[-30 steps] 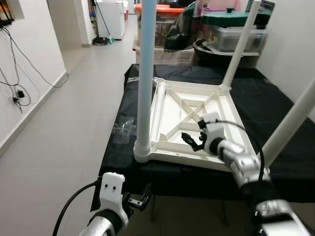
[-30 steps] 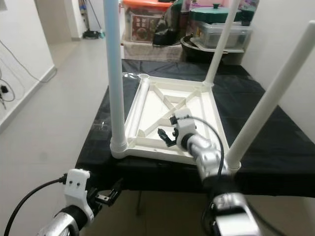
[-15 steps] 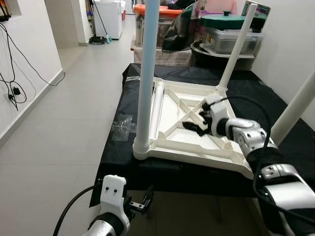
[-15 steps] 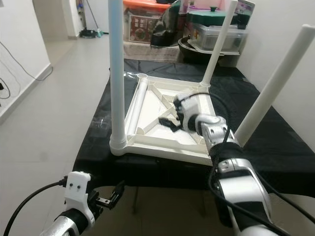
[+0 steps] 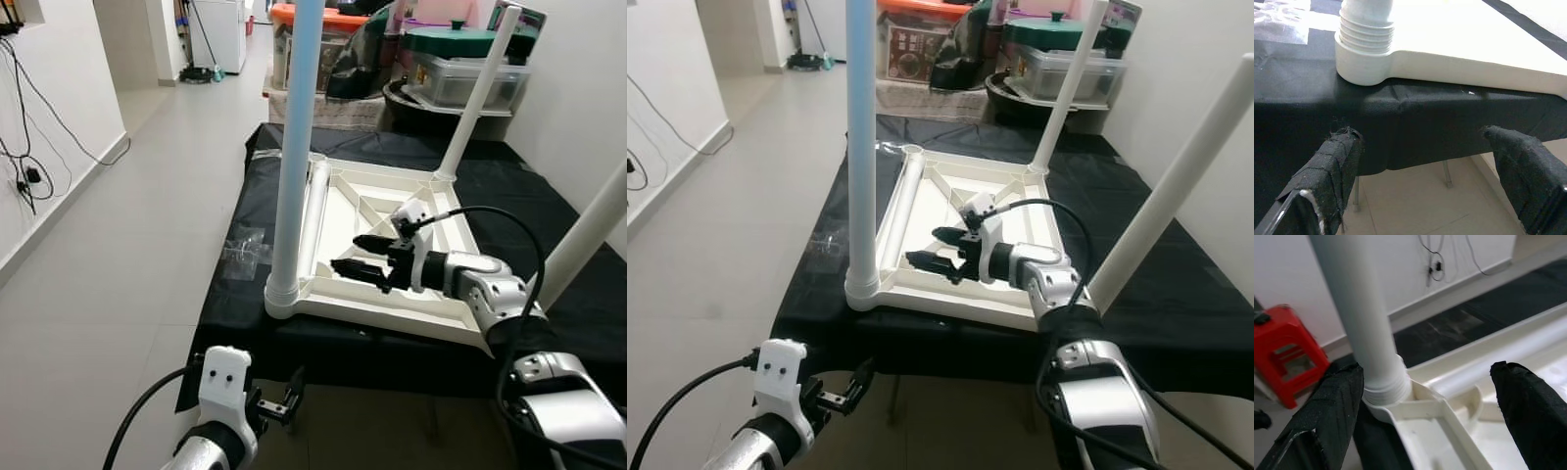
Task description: Building children table
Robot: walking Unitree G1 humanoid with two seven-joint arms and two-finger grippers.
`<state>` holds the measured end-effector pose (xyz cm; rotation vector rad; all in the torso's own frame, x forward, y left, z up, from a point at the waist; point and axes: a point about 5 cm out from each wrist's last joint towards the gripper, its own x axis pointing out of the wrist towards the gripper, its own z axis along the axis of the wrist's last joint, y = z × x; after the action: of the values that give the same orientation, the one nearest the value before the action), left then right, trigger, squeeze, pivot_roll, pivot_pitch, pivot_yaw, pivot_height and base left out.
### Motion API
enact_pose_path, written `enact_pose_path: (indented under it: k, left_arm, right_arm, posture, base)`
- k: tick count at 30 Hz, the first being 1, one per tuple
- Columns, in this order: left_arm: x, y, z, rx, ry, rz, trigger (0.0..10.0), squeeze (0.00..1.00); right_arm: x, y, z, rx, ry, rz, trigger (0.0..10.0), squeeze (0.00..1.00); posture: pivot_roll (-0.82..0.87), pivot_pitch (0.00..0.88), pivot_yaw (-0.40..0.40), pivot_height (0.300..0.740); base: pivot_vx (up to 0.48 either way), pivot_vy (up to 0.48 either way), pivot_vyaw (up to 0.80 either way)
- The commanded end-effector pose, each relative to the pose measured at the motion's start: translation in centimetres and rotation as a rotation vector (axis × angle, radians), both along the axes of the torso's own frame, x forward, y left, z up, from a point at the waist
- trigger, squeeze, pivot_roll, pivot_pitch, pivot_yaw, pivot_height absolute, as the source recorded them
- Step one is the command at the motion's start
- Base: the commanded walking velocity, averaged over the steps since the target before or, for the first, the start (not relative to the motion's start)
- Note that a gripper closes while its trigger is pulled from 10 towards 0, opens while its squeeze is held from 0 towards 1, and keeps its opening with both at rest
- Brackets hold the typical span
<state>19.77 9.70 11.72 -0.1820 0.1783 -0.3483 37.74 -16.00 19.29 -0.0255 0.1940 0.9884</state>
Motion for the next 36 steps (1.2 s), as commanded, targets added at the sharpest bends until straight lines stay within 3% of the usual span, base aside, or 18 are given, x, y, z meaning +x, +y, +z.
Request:
enact_pose_path:
  k: [1,8,15,33,36]
  left_arm:
    - [-0.2,0.0,-0.1,0.009,0.011,-0.001,10.0,0.0]
    - [-0.2,0.0,0.0,0.01,0.009,0.0,10.0,0.0]
    - [-0.2,0.0,0.0,0.011,0.008,-0.001,10.0,0.0]
    - [-0.5,-0.4,0.1,0.007,0.008,-0.005,10.0,0.0]
    - [-0.6,-0.5,0.2,0.007,0.005,-0.01,10.0,0.0]
  right_arm:
    - [0.1,0.1,0.3,0.015,-0.013,0.013,10.0,0.0]
    - [0.3,2.2,1.7,0.078,-0.048,0.085,10.0,0.0]
    - [0.3,2.8,1.8,0.086,-0.055,0.106,10.0,0.0]
    - [0.8,6.3,3.5,0.157,-0.096,0.157,10.0,0.0]
    - [0.7,7.9,3.4,0.16,-0.097,0.174,10.0,0.0]
  posture:
    - [0.08,0.041,-0.106,0.74]
    - [0.08,0.041,-0.103,0.74]
    - [0.08,0.04,-0.106,0.74]
    - [0.08,0.045,-0.121,0.74]
    - [0.08,0.045,-0.124,0.74]
  base:
    - [0.0,0.0,0.0]
    - [0.0,0.0,0.0]
    - [0.0,0.0,0.0]
    - [0.0,0.0,0.0]
    - [0.0,0.0,0.0]
